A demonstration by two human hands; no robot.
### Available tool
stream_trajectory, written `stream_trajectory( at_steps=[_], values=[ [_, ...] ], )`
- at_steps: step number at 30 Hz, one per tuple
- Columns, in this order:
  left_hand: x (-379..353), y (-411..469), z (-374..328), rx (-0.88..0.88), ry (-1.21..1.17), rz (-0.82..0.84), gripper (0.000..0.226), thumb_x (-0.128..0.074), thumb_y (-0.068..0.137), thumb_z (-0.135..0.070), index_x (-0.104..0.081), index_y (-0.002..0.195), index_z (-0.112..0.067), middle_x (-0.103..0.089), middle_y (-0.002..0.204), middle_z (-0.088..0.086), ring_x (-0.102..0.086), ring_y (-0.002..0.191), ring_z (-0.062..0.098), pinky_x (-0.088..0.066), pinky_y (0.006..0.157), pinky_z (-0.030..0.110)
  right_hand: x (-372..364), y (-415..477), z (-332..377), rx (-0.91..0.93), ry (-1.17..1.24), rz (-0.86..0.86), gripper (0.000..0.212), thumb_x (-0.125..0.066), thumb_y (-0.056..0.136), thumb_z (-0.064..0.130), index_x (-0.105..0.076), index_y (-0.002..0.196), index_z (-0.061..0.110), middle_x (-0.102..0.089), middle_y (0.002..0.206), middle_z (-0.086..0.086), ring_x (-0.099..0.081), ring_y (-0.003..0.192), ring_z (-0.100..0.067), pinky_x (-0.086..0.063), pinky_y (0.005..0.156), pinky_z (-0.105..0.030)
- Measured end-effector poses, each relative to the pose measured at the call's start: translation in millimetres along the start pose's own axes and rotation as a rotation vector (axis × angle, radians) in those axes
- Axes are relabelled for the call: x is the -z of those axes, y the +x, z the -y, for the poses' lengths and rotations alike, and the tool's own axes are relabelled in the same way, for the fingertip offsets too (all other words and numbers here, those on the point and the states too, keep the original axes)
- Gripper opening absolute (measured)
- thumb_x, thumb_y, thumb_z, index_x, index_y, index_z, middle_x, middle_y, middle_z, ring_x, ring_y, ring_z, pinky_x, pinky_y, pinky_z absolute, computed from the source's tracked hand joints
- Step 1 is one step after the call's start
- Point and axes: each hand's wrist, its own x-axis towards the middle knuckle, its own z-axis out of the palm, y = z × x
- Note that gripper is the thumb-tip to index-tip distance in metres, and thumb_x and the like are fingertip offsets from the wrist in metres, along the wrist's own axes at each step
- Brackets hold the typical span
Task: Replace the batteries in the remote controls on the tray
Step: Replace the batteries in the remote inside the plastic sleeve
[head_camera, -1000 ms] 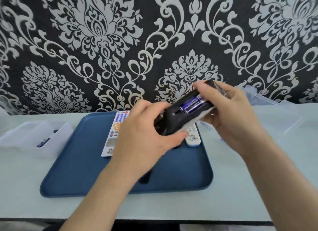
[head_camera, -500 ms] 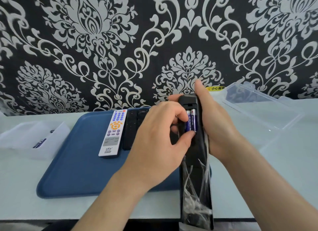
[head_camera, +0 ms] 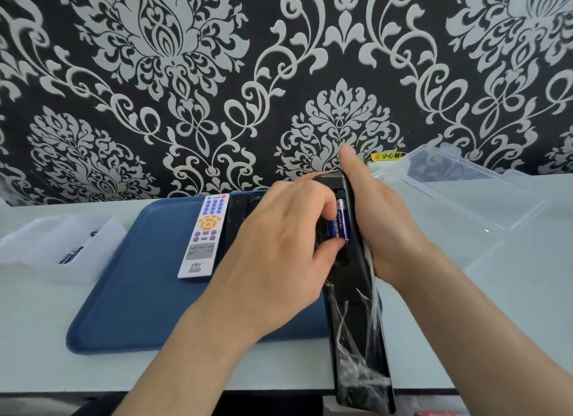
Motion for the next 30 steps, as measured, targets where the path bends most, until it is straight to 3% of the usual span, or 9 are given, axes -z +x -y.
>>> stream_trajectory(
  at_steps=[4, 10, 15, 20, 25, 30],
  values=[
    [-2.4, 2.2, 0.5, 0.014, 0.02, 0.041, 0.034, -0.076, 0.072, -0.012, -0.048, 0.091, -0.014, -0.051, 0.09, -0.008, -0.045, 0.083, 0.014, -0.037, 0.073, 0.022, -3.0, -1.2, -2.6, 0.01, -0.054, -0.013, 0.058, -0.043, 0.099, 0.055, -0.075, 0.06, 0.025, -0.068, 0.063, 0.003, -0.066, 0.069, -0.013, -0.052, 0.077, -0.036],
    [-12.3, 5.4, 7.2, 0.123, -0.073, 0.039, 0.025, -0.072, 0.078, -0.01, -0.049, 0.088, -0.015, -0.048, 0.082, -0.013, -0.043, 0.079, 0.005, -0.033, 0.073, 0.01, -7.4, -0.3, -7.4, 0.042, -0.155, -0.088, 0.057, -0.042, 0.101, 0.049, -0.06, 0.063, 0.009, -0.055, 0.059, -0.002, -0.054, 0.06, -0.013, -0.046, 0.066, -0.032],
    [-16.2, 5.9, 8.7, 0.167, -0.121, 0.023, 0.023, -0.067, 0.081, -0.003, -0.047, 0.084, -0.016, -0.049, 0.078, -0.011, -0.046, 0.078, 0.005, -0.036, 0.069, 0.014, -8.2, -0.1, -9.9, 0.051, -0.209, -0.104, 0.062, -0.041, 0.102, 0.047, -0.055, 0.071, -0.005, -0.049, 0.064, -0.007, -0.047, 0.064, -0.016, -0.041, 0.062, -0.028],
    [-18.9, 7.5, 8.7, 0.196, -0.122, 0.005, 0.021, -0.059, 0.082, 0.003, -0.046, 0.082, -0.014, -0.046, 0.071, -0.011, -0.043, 0.068, 0.004, -0.032, 0.061, 0.013, -9.3, 0.0, -10.9, 0.045, -0.192, -0.095, 0.058, -0.041, 0.102, 0.046, -0.056, 0.072, -0.002, -0.045, 0.068, -0.008, -0.042, 0.063, -0.019, -0.036, 0.047, -0.021],
    [-19.5, 6.8, 10.1, 0.203, -0.128, 0.017, 0.022, -0.057, 0.082, 0.004, -0.046, 0.082, -0.015, -0.045, 0.07, -0.012, -0.044, 0.068, 0.005, -0.033, 0.06, 0.015, -8.2, 0.6, -13.8, 0.002, -0.175, -0.095, 0.051, -0.042, 0.101, 0.05, -0.06, 0.077, 0.009, -0.048, 0.068, -0.009, -0.047, 0.063, -0.018, -0.041, 0.054, -0.024],
    [-15.3, 3.4, 13.9, 0.214, -0.158, 0.075, 0.025, -0.071, 0.079, -0.008, -0.056, 0.093, -0.022, -0.055, 0.086, -0.013, -0.053, 0.078, 0.004, -0.042, 0.069, 0.012, -4.8, 4.5, -14.0, -0.139, -0.018, -0.125, 0.065, -0.045, 0.098, 0.056, -0.068, 0.051, 0.018, -0.062, 0.054, 0.003, -0.06, 0.058, -0.016, -0.05, 0.063, -0.031]
  ],
)
